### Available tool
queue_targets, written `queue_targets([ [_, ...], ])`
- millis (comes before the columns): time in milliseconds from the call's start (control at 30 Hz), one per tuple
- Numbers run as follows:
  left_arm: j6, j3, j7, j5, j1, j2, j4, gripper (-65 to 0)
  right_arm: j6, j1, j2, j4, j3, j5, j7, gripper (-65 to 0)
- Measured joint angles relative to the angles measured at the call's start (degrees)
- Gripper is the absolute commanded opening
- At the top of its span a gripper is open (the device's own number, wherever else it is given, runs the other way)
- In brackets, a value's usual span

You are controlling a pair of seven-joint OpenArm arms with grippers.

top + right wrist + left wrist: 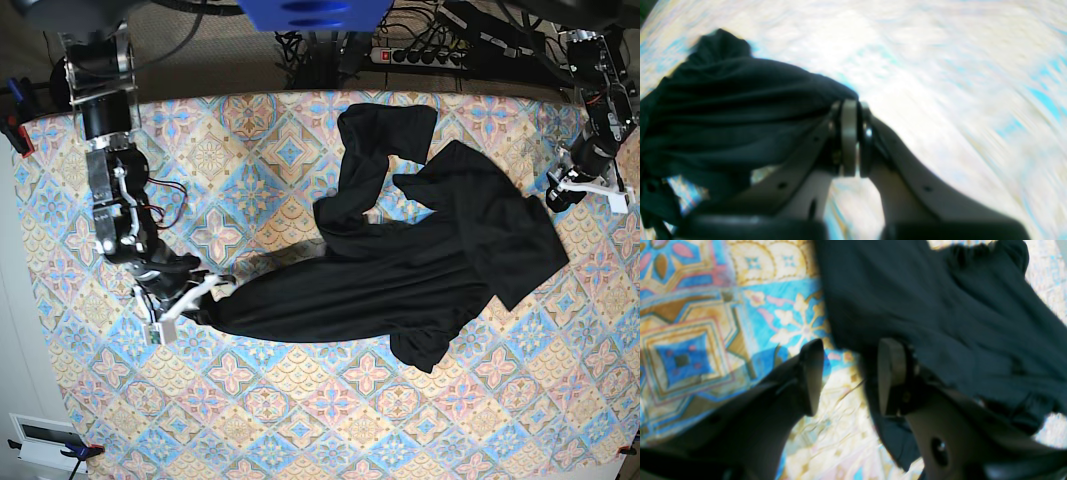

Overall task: Layout the t-shirt on the table in an organized manner, then fold the t-shirt properly
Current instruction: 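Pull the shirt with the right gripper away from the left gripper, then release the shirt with the left gripper and raise it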

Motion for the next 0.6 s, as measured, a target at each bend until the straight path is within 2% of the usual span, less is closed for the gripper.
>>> queue_targets([
  [67,0.0,0.6,-0.4,-0.1,-1.6,0.0,0.0,-38.7,0.4,-1.8,2.1,0.5,2.4,2.0,0.3,-65.0],
  [200,0.0,6.0,-0.3,0.2,-4.5,-0.3,0.0,-38.7,0.8,-3.8,6.2,0.9,8.3,4.3,2.6,-65.0],
  [333,0.0,9.5,0.0,4.5,-7.3,0.2,-0.1,-38.6,0.1,-5.4,9.1,0.5,11.8,3.9,2.9,-65.0],
  [600,0.0,18.1,-0.3,11.5,-17.5,6.0,-4.3,-38.4,0.4,-6.4,10.0,-1.1,12.6,4.0,2.8,-65.0],
])
